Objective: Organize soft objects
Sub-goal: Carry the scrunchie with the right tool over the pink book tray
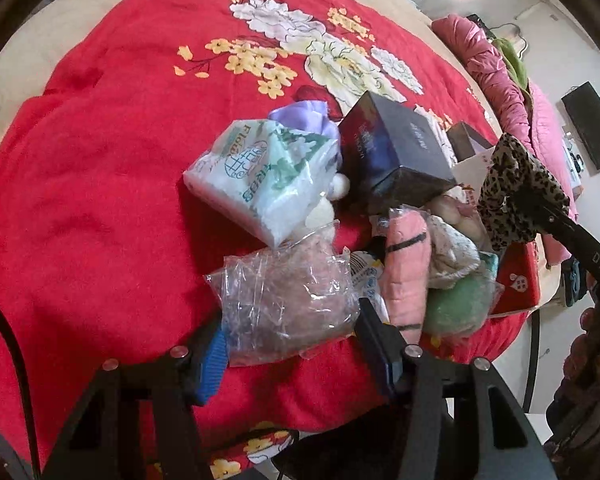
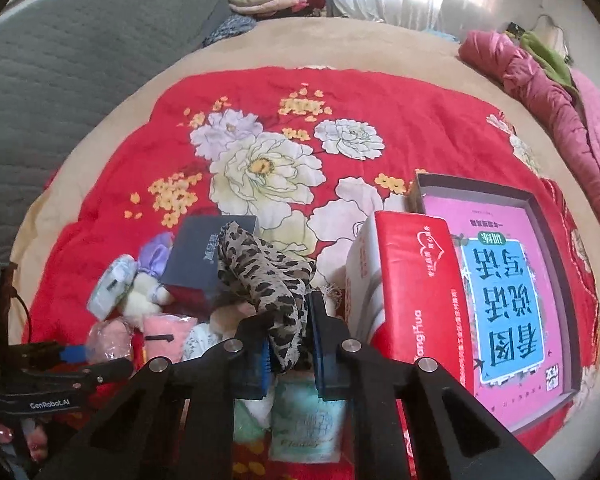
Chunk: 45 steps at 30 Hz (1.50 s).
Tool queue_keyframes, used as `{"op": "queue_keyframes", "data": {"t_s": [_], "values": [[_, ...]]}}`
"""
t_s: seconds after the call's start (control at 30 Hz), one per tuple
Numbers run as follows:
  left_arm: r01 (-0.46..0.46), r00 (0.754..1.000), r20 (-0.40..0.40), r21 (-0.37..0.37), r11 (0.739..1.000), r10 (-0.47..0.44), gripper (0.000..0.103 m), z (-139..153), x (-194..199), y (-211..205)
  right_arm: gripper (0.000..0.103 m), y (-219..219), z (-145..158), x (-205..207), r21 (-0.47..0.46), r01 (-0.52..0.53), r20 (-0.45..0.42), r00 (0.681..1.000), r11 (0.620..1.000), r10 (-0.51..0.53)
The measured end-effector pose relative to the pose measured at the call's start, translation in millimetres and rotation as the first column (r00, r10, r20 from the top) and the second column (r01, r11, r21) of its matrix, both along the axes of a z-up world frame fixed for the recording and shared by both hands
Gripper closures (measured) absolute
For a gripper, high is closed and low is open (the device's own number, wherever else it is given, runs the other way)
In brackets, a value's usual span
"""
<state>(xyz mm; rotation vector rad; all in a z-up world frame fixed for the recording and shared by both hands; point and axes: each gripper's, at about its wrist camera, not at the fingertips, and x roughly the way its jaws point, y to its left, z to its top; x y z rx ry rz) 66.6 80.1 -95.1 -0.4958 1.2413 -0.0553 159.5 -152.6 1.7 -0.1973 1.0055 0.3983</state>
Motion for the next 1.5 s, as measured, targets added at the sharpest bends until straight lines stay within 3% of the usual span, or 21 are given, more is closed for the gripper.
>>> {"op": "queue_keyframes", "data": {"t_s": [0.4, 0.77, 1.0, 1.5], "values": [[0.018, 0.999, 0.047, 0.045, 0.999, -0.020, 0.044, 37, -23, -10, 0.087, -13, 35, -28, 0.079, -0.005, 0.033, 0.999, 0.997, 0.002], [0.085, 0.988, 0.122, 0.101, 0.991, -0.097, 0.044, 91, -22, -51, 0.087, -50, 74, -42, 0.165, 0.027, 0.063, 0.997, 0.986, -0.038], [0.163, 0.970, 0.158, 0.136, 0.977, -0.184, 0.044, 122, -5, -96, 0.087, -91, 98, -48, 0.207, 0.086, 0.091, 0.990, 0.975, -0.106], [0.332, 0.910, 0.203, 0.159, 0.930, -0.360, 0.045, 163, 56, -206, 0.088, -190, 101, -37, 0.222, 0.270, 0.060, 0.955, 0.937, -0.290]]}}
